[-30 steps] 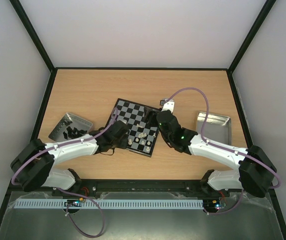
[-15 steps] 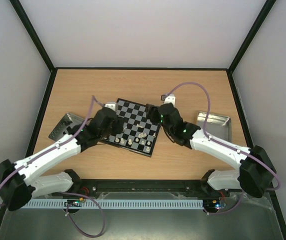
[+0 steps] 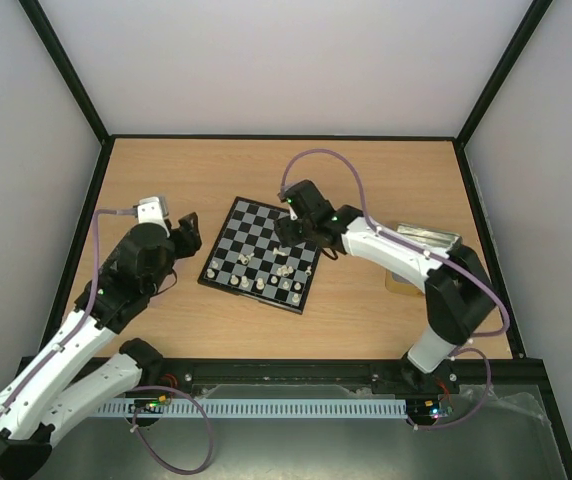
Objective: Set up the chess pieces on the board
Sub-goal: Pick up the chess piece from the chessboard.
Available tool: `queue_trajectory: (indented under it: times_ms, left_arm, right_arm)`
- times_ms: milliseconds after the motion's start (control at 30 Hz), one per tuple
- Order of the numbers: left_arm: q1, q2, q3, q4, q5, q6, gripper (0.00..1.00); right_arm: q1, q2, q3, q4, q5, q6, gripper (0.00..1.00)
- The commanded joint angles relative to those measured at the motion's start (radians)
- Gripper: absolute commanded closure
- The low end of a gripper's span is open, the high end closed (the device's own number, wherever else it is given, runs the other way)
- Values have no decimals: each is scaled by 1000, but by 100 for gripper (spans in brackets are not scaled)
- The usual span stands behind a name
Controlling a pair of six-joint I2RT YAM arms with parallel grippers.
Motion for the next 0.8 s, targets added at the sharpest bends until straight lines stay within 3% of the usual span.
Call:
queue_trajectory:
  times_ms: [0,267,567,767]
  left_arm:
    - [6,-25,-32,12,-44,36,33]
    - [9,-11,-36,21,10,36,33]
    - [11,-4,-41,34,49,46,34]
    - [10,9,-40,31,65,49,36]
  right_arm:
    - [2,95,115,-174,-70,-140,29]
    - [17,291,276,-332,-77,-239,37]
    - [41,408,352,-390,-126,-305,41]
    - [46,465,388,-405,-82,-314,53]
